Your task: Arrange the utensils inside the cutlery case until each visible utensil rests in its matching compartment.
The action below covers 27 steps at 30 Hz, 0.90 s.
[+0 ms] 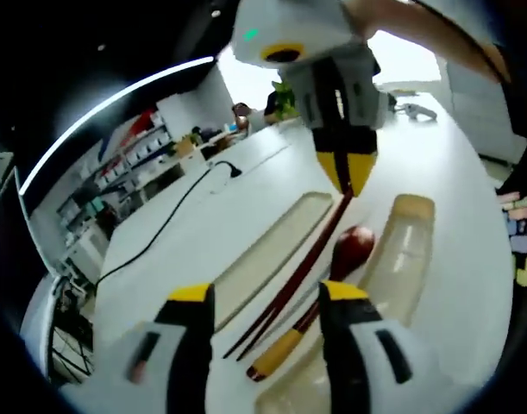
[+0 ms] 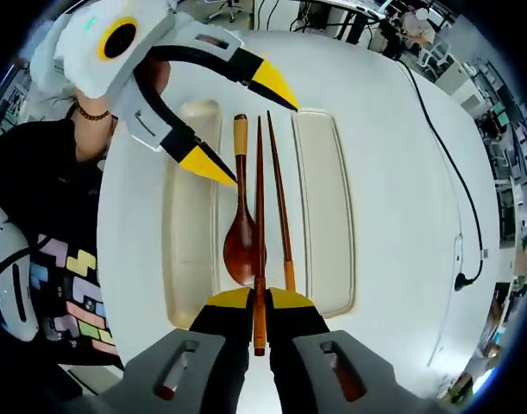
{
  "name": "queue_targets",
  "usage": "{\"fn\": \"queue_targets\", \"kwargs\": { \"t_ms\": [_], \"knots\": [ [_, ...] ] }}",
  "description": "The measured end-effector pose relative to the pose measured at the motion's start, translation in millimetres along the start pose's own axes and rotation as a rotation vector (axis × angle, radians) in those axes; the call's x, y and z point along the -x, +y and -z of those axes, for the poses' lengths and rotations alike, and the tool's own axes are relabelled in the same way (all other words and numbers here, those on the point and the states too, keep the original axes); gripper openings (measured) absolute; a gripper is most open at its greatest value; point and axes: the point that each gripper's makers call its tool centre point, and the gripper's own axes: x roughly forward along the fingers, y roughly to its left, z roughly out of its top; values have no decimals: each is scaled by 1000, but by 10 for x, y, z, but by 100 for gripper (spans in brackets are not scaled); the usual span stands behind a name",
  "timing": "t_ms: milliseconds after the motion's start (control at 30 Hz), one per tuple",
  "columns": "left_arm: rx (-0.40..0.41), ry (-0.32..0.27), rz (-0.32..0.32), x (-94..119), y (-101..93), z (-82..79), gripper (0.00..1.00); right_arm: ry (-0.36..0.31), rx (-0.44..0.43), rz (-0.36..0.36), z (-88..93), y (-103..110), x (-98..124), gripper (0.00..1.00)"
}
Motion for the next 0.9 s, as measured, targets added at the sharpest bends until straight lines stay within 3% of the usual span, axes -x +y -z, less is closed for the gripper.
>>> {"fn": "queue_targets", "kwargs": {
  "t_ms": [333,567,700,900],
  "knots": [
    [-29,-2,-13,-70,67,4,37,-28,-2,-16,-67,16,87,3],
    [-41,-26,21,-59,2,-43,11,-52,-1,8,-93,-2,156,3],
    [-82,-12,7,13,20,-37,10,-100,-4,18,-151,23,205,3],
    [-75,-53,26,199,20,-135,11,-151,11,32,-154,149,287,3]
  ]
}}
